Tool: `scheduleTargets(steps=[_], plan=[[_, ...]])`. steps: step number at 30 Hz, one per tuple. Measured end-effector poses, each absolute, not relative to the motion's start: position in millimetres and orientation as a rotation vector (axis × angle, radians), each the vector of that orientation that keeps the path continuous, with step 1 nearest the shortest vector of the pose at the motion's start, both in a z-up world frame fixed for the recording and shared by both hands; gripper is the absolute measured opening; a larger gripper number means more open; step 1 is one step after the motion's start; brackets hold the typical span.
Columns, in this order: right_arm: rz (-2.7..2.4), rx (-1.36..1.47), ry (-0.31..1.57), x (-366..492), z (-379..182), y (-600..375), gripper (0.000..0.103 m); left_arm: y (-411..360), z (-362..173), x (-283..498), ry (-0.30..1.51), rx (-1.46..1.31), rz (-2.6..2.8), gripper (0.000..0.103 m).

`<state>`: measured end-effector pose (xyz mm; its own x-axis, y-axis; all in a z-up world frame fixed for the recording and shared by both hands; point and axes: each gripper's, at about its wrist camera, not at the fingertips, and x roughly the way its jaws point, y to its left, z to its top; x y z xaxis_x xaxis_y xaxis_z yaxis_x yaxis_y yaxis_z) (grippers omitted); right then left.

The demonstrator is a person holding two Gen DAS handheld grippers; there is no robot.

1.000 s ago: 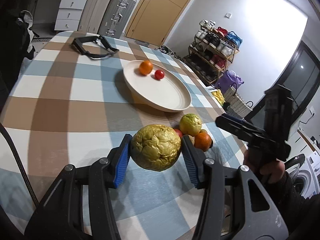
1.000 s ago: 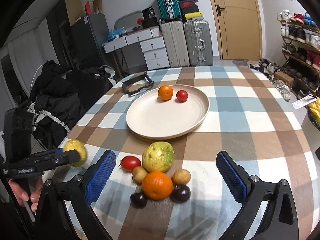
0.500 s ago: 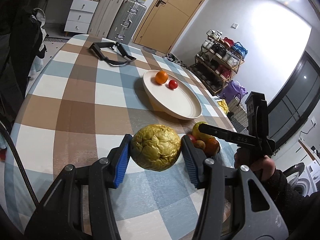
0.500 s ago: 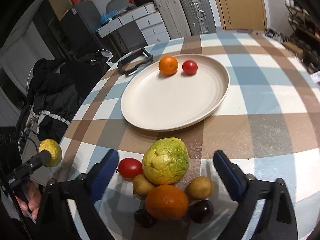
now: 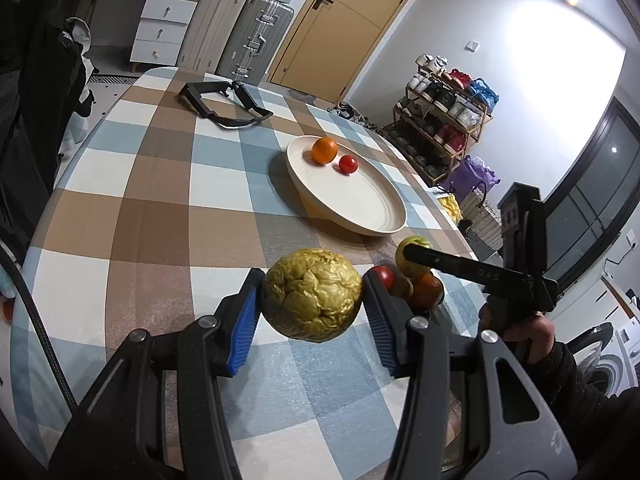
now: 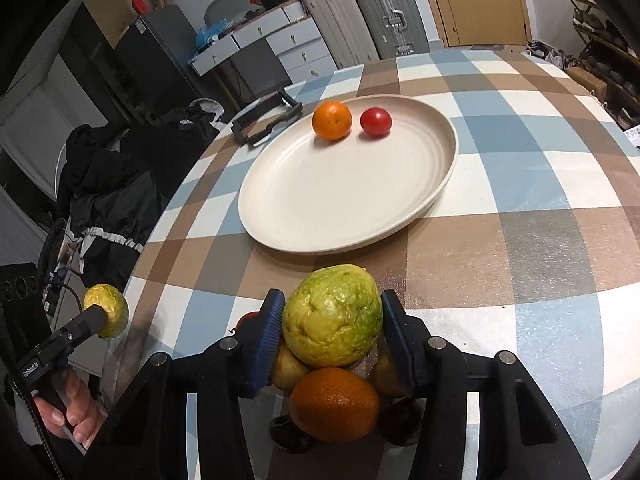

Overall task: Organize fruits
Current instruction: 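Grasp the bumpy yellow fruit with the left tool while the right tool grasps a green guava, then lower both fruits onto the plate and open both tools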

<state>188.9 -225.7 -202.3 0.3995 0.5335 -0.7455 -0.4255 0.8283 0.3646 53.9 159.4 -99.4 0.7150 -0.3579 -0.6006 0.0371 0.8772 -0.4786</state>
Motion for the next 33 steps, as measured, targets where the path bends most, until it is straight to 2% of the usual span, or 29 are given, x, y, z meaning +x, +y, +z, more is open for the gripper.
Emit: scheduleTargets(steps=[10,18,27,33], plan=[[0.645,0.208,0.877,180,-184,-253,0.05,130,-91,85,0.768,-0.405,-0.233,0.047],[0.682,0.246,0.792,189,-150,-274,0.05,104,-81,142,0.767,-0.387,-0.239,0.047],[0.759,0.235,0.735,251,-90,-255,0.05,87,-79,216,0.765,-0.391,-0.222,0.047],[0.804,0.216,0.766,302,-86,-215,0.05,89,-97,258,0.798,-0.399,-0.208,0.047]])
